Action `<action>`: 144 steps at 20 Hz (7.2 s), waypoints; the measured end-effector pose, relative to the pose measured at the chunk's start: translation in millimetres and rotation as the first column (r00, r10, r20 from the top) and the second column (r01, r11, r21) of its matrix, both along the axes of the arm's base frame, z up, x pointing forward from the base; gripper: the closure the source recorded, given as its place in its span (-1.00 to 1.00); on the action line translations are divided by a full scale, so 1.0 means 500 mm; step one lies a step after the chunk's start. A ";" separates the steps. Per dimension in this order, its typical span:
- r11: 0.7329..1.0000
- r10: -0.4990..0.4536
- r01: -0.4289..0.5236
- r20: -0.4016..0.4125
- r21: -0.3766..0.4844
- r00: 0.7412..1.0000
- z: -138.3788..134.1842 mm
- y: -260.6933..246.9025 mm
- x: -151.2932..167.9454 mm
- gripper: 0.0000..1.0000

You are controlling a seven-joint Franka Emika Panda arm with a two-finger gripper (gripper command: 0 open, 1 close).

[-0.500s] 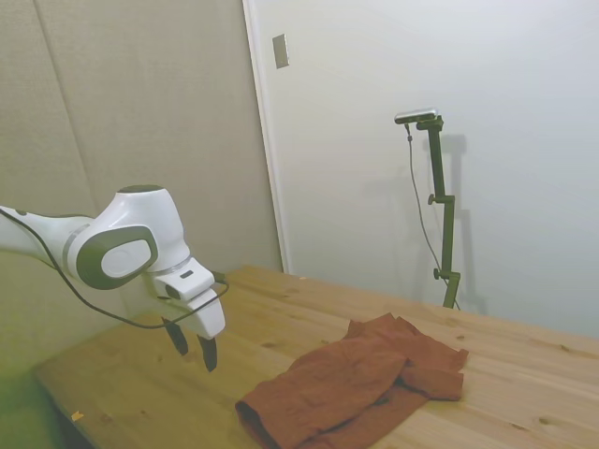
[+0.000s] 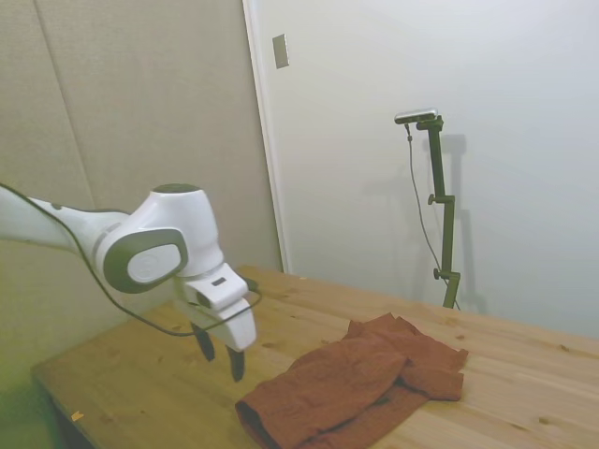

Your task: Unfold the shorts

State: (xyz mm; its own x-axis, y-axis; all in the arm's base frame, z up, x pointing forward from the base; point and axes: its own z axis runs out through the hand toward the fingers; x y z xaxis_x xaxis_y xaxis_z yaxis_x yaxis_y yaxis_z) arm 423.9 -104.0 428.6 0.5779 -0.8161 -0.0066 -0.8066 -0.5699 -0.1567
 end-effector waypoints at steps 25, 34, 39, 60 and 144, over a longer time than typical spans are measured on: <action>0.940 -0.016 0.080 -0.192 0.330 0.981 -0.150 -0.337 0.056 -1.00; 0.941 0.024 0.039 -0.179 0.337 0.984 -0.148 -0.334 0.058 1.00; 0.940 0.034 0.028 -0.178 0.339 0.983 -0.150 -0.330 0.059 1.00; 0.952 0.051 0.011 -0.195 0.305 0.979 -0.129 -0.339 0.041 1.00; 0.849 -0.528 0.526 -0.042 -0.044 0.848 -0.105 -0.244 0.298 1.00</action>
State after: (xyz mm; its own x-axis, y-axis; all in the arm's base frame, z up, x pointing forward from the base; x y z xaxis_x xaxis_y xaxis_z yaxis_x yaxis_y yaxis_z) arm 572.9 -225.8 376.3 0.0606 -0.9981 0.0046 -0.9934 -0.0608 -0.0974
